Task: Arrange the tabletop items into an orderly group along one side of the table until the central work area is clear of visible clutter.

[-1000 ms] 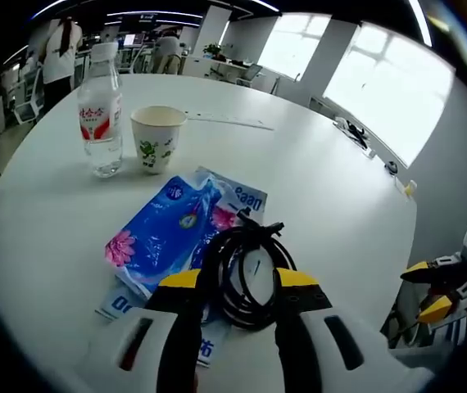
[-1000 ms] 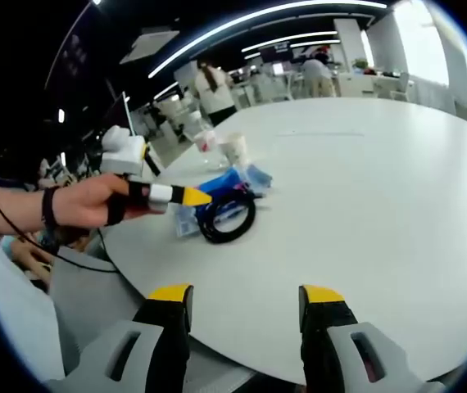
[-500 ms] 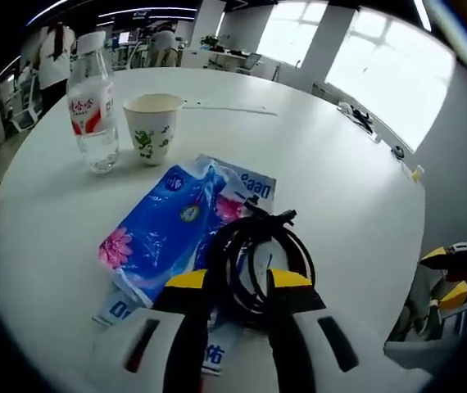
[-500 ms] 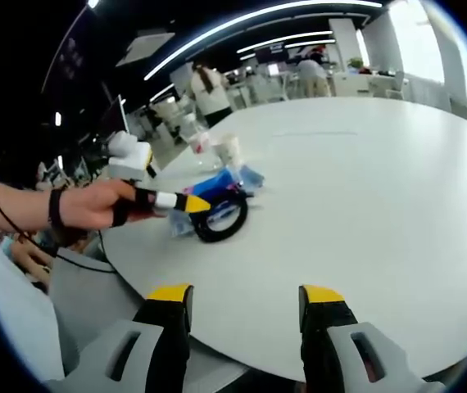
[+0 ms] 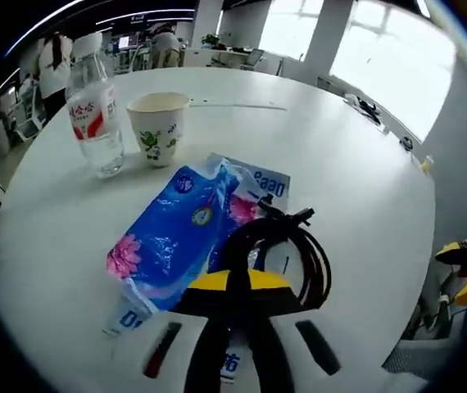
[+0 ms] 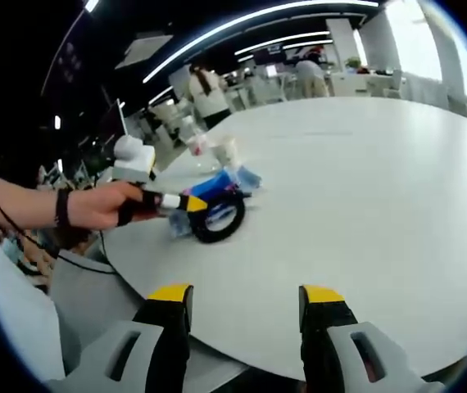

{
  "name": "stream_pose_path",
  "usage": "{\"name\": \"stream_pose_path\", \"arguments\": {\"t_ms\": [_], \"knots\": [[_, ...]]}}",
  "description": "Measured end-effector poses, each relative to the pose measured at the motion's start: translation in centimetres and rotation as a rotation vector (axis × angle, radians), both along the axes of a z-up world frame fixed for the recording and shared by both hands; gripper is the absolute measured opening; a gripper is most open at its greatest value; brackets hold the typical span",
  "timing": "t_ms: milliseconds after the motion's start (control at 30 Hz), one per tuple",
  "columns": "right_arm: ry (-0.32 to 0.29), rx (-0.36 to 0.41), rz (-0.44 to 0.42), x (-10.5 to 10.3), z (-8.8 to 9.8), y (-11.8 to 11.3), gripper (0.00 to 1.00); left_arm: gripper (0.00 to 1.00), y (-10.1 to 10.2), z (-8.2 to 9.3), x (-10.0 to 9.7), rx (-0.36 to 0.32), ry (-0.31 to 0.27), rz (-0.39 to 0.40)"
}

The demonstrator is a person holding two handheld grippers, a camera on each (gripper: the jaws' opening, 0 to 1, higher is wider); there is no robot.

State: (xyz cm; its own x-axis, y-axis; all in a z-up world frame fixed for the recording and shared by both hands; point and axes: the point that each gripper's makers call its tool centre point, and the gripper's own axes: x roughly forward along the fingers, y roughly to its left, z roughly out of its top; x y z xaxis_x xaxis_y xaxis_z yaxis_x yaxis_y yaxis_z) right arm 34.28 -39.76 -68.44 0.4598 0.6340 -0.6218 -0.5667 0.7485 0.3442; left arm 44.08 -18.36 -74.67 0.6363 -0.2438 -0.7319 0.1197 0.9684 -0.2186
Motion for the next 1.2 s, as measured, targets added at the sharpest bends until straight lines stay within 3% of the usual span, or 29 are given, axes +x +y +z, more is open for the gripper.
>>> {"name": "stream_pose_path", "arguments": {"t_ms": [300,400,533,833,1200], "knots": [[-0.001,0.003,-0.004,0.1,0.1,0.0,0.52,0.00,-0.7,1.5,0.1,-0.056,-0.029,0.027],[0.001,0.004,0.002,-0.1,0.0,0.2,0.52,0.00,-1.4,2.5,0.2,-0.119,-0.047,0.048],[0.008,0.006,0.008,-0.2,-0.2,0.6,0.52,0.00,-1.8,3.6,0.4,-0.152,-0.073,0.059],[0.008,0.015,0.034,-0.1,-0.2,1.9,0.52,0.00,-3.1,5.6,0.1,-0.195,-0.108,0.054],[0.027,0.029,0.040,0.2,-1.1,2.8,0.51,0.00,-5.5,6.9,-0.5,-0.223,-0.133,0.014]]}}
